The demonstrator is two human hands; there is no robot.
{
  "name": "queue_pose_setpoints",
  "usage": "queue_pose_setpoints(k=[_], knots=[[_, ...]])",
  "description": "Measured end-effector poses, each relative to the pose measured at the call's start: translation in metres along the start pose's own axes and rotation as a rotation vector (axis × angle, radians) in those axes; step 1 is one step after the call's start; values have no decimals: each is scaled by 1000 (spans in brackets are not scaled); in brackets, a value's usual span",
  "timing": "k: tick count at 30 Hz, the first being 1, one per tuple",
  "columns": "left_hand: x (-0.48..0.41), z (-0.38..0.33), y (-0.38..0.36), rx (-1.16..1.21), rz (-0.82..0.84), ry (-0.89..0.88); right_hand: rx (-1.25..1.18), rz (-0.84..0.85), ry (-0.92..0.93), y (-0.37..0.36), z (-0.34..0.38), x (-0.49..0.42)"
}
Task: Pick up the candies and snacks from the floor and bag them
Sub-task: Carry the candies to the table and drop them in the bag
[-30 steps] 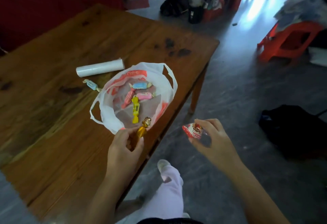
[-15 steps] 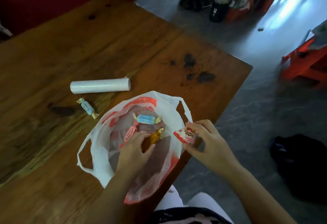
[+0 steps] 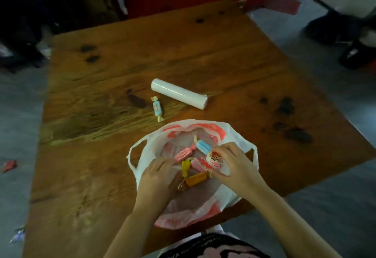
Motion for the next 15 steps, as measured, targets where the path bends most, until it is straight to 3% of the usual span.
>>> queue_pose_setpoints(k=[9,15], knots=[[59,-4,42,-147,-228,252,184,162,129,-36,14,-39],[101,-22,50,-224,-297,405,146,85,294,-25,34,-17]])
Point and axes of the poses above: each hand's wrist, its own x-axis away from the middle knuckle, its own y-axis out of the back of the hand, z = x × y, the point moved 7 cm from there along -x, towards the middle knuckle, and after that the axes turned 13 degrees about -y, right-handed, at the moved point
